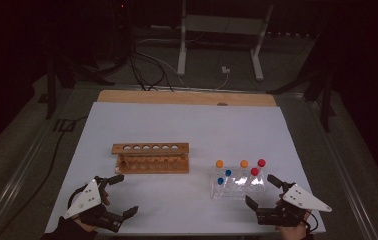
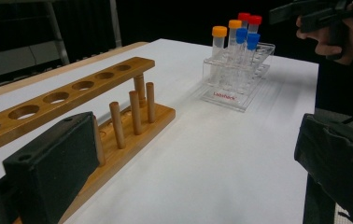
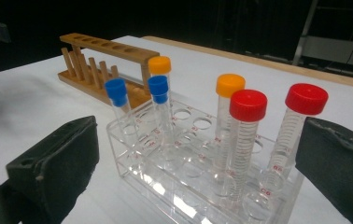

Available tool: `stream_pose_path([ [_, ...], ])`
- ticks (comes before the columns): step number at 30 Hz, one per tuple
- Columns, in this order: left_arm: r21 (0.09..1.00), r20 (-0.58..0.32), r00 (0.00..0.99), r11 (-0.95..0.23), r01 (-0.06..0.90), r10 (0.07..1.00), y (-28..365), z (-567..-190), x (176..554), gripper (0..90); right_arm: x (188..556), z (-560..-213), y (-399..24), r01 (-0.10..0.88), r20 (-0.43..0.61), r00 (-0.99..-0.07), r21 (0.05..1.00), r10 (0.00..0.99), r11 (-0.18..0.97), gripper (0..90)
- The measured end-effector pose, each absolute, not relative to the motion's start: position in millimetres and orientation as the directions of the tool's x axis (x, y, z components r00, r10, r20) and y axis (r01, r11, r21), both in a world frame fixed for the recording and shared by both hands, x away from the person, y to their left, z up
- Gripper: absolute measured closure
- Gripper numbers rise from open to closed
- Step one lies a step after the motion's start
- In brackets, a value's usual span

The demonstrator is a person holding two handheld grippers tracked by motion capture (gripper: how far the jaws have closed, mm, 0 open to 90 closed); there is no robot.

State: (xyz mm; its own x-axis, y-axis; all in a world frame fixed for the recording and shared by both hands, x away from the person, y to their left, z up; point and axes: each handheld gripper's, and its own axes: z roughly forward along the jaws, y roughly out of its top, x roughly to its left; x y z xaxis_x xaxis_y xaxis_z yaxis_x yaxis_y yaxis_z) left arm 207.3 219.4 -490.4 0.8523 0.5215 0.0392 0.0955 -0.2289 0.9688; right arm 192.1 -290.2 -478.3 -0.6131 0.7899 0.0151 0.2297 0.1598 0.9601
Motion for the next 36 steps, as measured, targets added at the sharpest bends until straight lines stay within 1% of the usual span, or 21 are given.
stream_pose_path([
  [4,0.969,0.036,0.854,-0.226,0.096,0.518,219,-490,208,0.4,192,-478,-289,0.229,0.003,-0.612,0.958,0.791,0.174,0.0],
  [10,0.971,0.027,0.857,-0.216,0.1,0.515,219,-491,209,0.4,190,-471,-289,0.224,0.006,-0.603,0.961,0.798,0.162,0.0],
  [12,0.971,0.026,0.855,-0.216,0.101,0.517,219,-491,209,0.4,188,-466,-290,0.22,0.012,-0.595,0.964,0.804,0.148,0.0],
  [20,0.971,0.021,0.857,-0.214,0.105,0.516,218,-491,209,0.4,189,-451,-287,0.263,0.052,-0.556,0.958,0.829,0.117,0.0],
  [26,0.972,0.022,0.856,-0.212,0.103,0.516,217,-491,209,0.4,189,-438,-282,0.258,0.055,-0.54,0.961,0.84,0.103,0.0],
  [29,0.972,0.02,0.856,-0.211,0.105,0.517,218,-491,209,0.4,191,-430,-277,0.28,0.076,-0.532,0.956,0.843,0.09,0.0],
  [30,0.972,0.019,0.856,-0.21,0.105,0.516,218,-491,209,0.4,191,-428,-270,0.29,0.066,-0.523,0.951,0.85,0.104,0.0],
  [33,0.972,0.021,0.857,-0.213,0.103,0.515,218,-491,209,0.4,191,-427,-261,0.29,0.053,-0.535,0.949,0.843,0.124,0.0],
  [36,0.972,0.02,0.857,-0.212,0.105,0.516,217,-491,209,0.4,191,-427,-255,0.287,0.057,-0.535,0.951,0.843,0.118,0.0],
])
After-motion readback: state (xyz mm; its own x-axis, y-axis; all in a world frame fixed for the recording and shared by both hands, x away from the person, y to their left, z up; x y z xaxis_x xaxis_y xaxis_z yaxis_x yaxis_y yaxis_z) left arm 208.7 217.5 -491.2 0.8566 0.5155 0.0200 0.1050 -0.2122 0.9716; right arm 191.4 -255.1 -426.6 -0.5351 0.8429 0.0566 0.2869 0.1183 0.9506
